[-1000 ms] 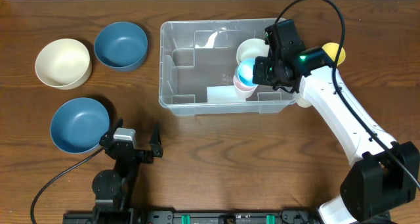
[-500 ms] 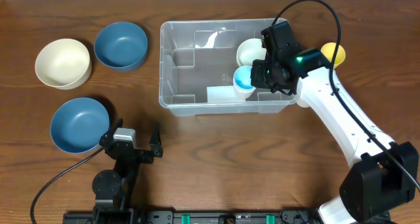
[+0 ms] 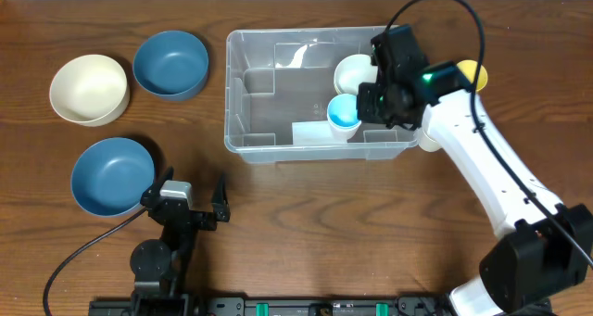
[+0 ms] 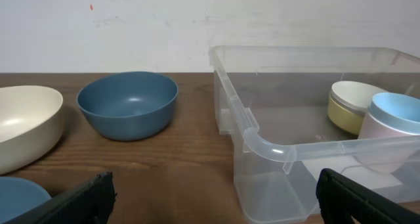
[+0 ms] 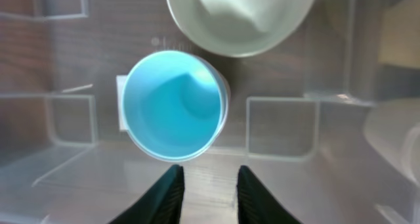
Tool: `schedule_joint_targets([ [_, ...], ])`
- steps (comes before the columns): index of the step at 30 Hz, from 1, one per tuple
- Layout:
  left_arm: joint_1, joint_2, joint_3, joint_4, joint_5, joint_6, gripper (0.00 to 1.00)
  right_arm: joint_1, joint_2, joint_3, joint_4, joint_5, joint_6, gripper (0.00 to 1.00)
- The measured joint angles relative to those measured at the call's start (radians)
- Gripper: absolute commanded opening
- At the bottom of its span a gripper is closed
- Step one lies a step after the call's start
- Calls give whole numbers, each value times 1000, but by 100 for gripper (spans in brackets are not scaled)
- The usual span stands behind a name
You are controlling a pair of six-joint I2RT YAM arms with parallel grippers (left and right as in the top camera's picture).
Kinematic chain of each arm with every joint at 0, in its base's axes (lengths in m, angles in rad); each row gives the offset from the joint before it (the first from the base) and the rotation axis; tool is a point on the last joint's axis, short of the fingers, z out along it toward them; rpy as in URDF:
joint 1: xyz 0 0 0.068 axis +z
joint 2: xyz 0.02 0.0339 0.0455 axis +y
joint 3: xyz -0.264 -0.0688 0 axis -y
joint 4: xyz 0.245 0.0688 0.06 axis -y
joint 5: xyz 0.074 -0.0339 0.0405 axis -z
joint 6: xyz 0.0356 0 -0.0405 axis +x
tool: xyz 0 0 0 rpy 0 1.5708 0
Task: Pack container
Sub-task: 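Release the light-blue cup and move the right gripper to the white cup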
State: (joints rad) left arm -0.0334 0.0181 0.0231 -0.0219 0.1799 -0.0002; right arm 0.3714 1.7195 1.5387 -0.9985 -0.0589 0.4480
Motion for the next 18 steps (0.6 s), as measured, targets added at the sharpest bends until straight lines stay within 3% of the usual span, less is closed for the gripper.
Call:
schedule_joint_targets([
  [8,0,0,0,0,0,0,98,-206,-14,126,-202,0,-11,32],
  [18,0,0,0,0,0,0,98,-372,-13,-72,-201,34,-30,33],
])
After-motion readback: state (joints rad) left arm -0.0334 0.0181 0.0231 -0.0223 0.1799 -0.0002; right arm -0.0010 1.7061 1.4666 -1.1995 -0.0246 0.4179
